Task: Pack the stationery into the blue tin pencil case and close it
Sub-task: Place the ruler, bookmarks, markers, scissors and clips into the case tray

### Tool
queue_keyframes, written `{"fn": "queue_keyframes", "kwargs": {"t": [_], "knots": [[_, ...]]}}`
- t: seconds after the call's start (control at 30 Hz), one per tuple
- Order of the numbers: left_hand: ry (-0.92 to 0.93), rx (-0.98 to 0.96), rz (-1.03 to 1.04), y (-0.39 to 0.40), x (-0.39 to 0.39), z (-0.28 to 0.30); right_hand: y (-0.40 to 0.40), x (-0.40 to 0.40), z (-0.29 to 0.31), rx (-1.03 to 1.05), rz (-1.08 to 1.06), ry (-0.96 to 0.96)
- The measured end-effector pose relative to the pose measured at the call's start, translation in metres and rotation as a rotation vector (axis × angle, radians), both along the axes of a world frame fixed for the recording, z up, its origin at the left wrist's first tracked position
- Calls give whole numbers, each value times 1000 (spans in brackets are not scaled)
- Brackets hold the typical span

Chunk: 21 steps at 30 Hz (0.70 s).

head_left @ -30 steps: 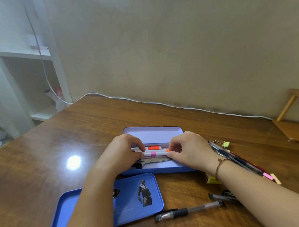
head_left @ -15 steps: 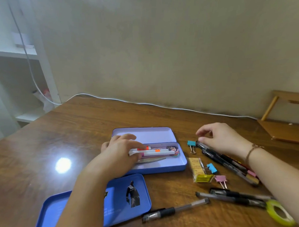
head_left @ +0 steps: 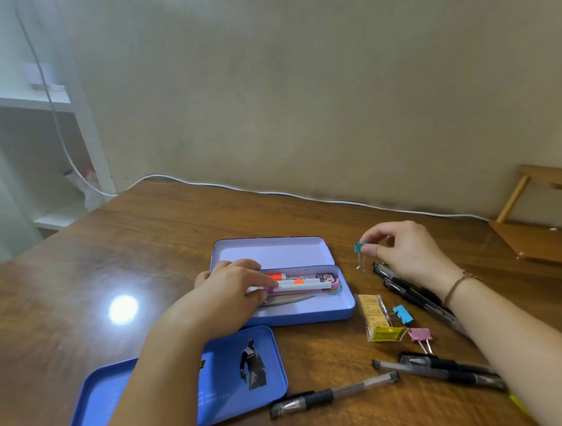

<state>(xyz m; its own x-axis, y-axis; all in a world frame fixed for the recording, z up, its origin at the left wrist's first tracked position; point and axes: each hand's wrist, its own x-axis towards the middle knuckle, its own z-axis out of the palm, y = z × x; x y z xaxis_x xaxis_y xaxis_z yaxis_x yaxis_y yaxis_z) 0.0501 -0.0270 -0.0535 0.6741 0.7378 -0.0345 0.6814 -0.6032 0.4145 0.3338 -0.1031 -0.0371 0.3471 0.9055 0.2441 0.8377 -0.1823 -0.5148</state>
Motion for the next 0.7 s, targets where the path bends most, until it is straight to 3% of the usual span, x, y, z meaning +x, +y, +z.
{"fn": "queue_keyframes", "kwargs": {"t": [0.07, 0.17, 0.57, 0.7], "knots": [[-8, -4, 5, 0, 0, 0, 2, -11, 7, -1, 89, 63], [4, 4, 13, 0, 0, 0, 8, -29, -2, -75, 165, 10], [-9, -26, 32, 0, 0, 1, 17, -49, -2, -194, 99, -277], [-3, -25, 31, -1, 0, 0, 15, -55, -4, -225, 124, -248]]}}
